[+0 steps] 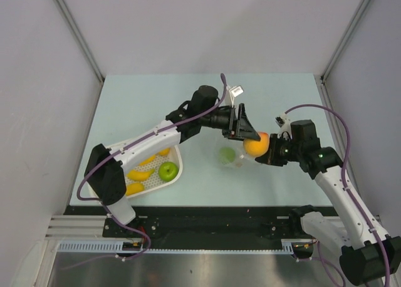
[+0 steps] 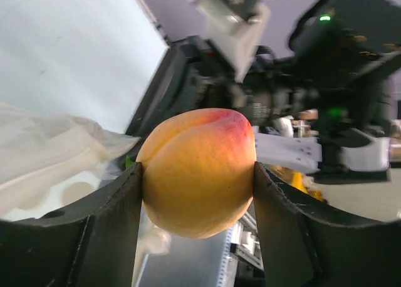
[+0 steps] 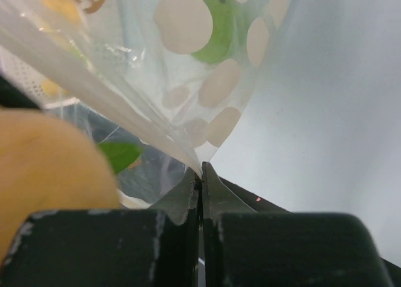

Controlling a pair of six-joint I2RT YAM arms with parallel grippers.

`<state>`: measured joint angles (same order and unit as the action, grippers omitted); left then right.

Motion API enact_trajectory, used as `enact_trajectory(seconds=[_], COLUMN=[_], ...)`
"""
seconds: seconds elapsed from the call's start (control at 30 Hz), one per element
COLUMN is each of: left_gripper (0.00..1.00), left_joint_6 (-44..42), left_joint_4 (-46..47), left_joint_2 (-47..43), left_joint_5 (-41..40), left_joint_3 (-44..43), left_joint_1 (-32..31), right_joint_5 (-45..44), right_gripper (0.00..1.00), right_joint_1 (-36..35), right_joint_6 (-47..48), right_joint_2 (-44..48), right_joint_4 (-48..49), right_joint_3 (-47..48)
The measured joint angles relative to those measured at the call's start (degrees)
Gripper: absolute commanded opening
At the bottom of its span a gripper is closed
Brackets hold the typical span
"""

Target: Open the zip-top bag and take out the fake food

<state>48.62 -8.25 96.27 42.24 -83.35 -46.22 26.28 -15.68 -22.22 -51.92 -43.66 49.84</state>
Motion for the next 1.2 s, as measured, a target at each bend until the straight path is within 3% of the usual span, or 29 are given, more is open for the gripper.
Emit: enact_trajectory(seconds=[0.33,0.57,0.67,0.83,1.03,1.2], left_gripper=[0.00,0.00,0.00,0.00,0.00,0.00], left_joint_6=[5.1,4.6,-0.3,-9.4,-10.9,-10.0], left_joint_4=[13.6,15.9,10.3,-5.4,-28.5,-41.8], left_joint_2=[-2.3,-14.8,-21.5,-31.6,-43.3,-49.3], left_joint_5=[12.2,16.4,14.4,0.1,-35.2,-56.1], left_joint_3=[7.8,16.6,17.4,17.8,22.6,26.4], left_joint_1=[0.4,0.5,0.5,0.7,3.1,4.8], right_joint_5=[-6.6,-7.9,-7.9,-7.9,-7.8,-7.6], right_gripper=[0.00,0.00,0.00,0.00,0.00,0.00], right_joint_1=[2.1,2.9,2.9,2.9,2.9,2.9], right_joint_6=[-3.0,-3.9,-3.8,-3.7,-4.0,-4.7], right_joint_2=[0.0,0.1,0.0,0.2,3.1,5.8], right_joint_4=[-0.3,-0.4,-0.7,-1.3,-2.9,-4.2], right_joint_3=[0.0,0.4,1.3,2.6,2.6,2.5])
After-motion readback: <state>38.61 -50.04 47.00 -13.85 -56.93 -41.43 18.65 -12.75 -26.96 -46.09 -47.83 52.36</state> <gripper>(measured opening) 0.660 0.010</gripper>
